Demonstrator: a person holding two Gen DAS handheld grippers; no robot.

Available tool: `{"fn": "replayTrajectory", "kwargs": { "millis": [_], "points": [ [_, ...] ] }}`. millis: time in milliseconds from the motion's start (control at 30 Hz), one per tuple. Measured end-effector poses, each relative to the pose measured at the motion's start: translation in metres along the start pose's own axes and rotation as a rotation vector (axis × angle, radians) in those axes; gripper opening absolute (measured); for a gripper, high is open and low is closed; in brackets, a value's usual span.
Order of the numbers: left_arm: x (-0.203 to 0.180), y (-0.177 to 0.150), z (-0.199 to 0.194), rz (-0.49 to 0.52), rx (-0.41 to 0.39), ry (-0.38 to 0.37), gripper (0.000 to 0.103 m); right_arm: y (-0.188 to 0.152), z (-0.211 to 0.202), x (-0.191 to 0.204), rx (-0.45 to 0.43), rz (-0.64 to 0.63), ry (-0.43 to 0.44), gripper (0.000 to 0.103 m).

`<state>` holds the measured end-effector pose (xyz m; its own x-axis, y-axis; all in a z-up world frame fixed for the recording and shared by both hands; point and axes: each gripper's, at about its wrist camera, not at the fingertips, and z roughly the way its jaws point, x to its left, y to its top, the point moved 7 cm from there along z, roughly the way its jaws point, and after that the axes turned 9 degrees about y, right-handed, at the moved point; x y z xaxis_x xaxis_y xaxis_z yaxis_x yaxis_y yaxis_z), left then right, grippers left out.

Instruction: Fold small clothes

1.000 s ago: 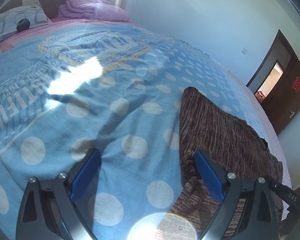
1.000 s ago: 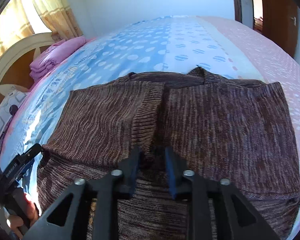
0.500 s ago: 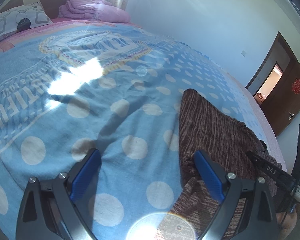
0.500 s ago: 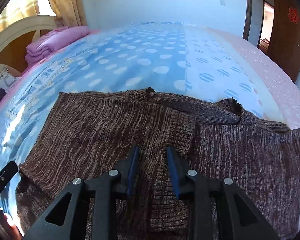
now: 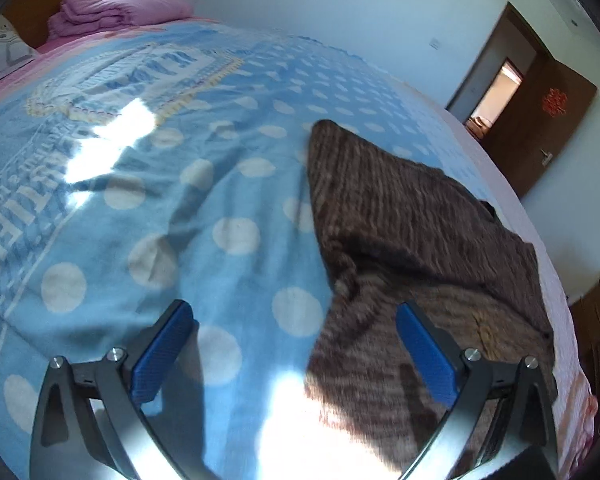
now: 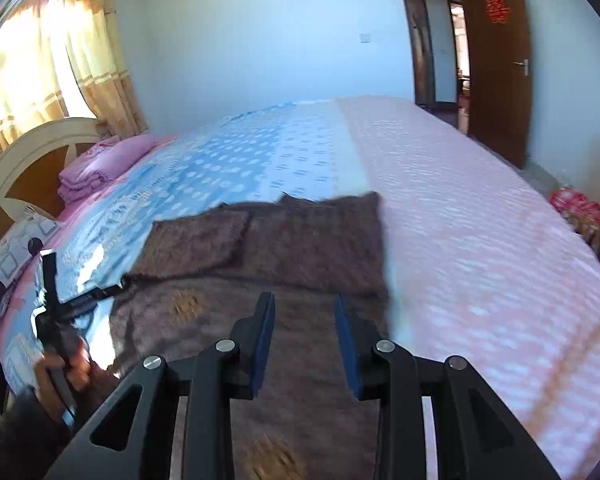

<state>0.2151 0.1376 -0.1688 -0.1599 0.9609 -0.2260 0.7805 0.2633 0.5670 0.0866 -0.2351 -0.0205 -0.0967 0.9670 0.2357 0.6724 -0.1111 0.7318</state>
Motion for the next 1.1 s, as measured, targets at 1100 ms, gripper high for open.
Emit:
{"fn": "replayTrajectory", "kwargs": {
  "millis": [1100],
  "points": [
    [0.001, -0.193, -0.116, 0.325, 0.142, -0.128, 0.102, -0.212, -0.010, 0.000, 0.391, 0.068, 0.148, 0.047]
  ]
}}
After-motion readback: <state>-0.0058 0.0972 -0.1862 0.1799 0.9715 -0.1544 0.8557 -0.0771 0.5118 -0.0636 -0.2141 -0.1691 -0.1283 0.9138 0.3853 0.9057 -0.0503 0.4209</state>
